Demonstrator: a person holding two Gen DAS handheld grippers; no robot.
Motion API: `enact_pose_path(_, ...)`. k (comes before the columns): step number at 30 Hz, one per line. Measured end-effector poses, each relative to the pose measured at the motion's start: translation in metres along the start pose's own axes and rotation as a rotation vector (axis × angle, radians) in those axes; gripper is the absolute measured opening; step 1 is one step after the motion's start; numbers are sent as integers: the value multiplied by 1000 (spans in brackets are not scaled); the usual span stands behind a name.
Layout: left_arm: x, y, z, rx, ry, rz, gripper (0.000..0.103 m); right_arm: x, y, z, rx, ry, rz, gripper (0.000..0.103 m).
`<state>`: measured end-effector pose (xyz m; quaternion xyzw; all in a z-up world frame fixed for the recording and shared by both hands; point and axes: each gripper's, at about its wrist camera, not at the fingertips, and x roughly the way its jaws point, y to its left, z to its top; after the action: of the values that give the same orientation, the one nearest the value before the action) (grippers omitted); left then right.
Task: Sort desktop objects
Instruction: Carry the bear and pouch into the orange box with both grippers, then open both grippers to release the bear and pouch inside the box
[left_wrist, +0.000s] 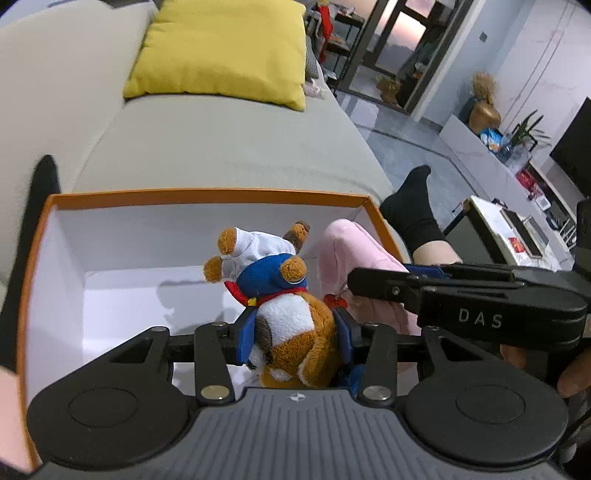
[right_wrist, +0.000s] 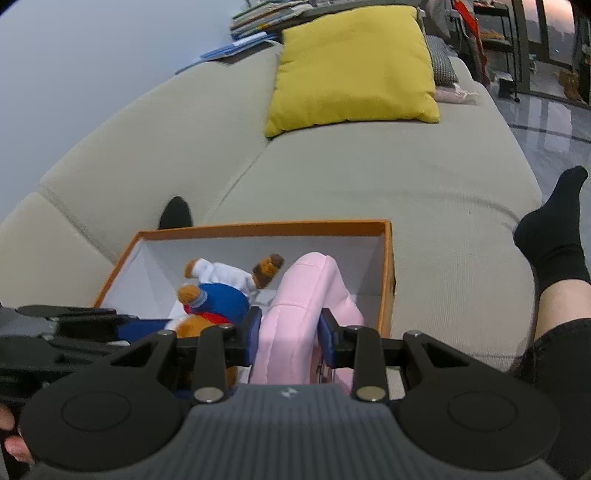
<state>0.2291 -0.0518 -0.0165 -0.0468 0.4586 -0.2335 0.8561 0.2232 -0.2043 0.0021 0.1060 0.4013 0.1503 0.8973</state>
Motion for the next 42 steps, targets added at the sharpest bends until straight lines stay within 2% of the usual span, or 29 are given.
enact_pose_path(2,11,2,4,7,17,-5,50,10,-4,4,16,3,-22,35)
enact_pose_path(7,35,4,7,70,66,-6,50,32,-11,8,66,34,0,36)
enact_pose_path(10,48,3,8,91,93,-6,50,36,-6,11,34,22,-16,37)
enact_pose_path(14,55,1,10,121,99,1,50,42,-1,15,6,55,-37,41)
enact_pose_path(17,59,0,10,134,113,-2,50,42,2,16,-24,69,-54,46)
enact_pose_path(19,61,-1,10,146,121,-6,50,40,3,18,-39,80,-72,55)
enact_pose_path(21,61,-2,8,161,124,-5,50,37,3,20,-49,86,-67,58)
enact_pose_path(23,61,-3,7,175,124,0,50,35,3,21,-68,95,-81,58)
enact_pose_path(26,60,-3,7,179,122,-23,50,32,6,22,-114,111,-102,49)
enact_pose_path(28,57,-5,5,199,112,-38,50,29,8,22,-156,130,-124,34)
enact_pose_path(31,54,-3,3,208,108,-49,51,26,11,20,-241,147,-172,32)
enact_pose_path(33,54,0,2,197,113,-55,51,27,14,18,-318,152,-203,25)
enact_pose_path(37,65,1,6,197,140,-52,51,24,18,13,-440,167,-170,24)
enact_pose_path(39,69,-2,9,210,158,-48,52,24,19,10,-522,200,-146,19)
enact_pose_path(42,74,-8,11,255,164,-31,52,28,15,12,-563,220,-133,19)
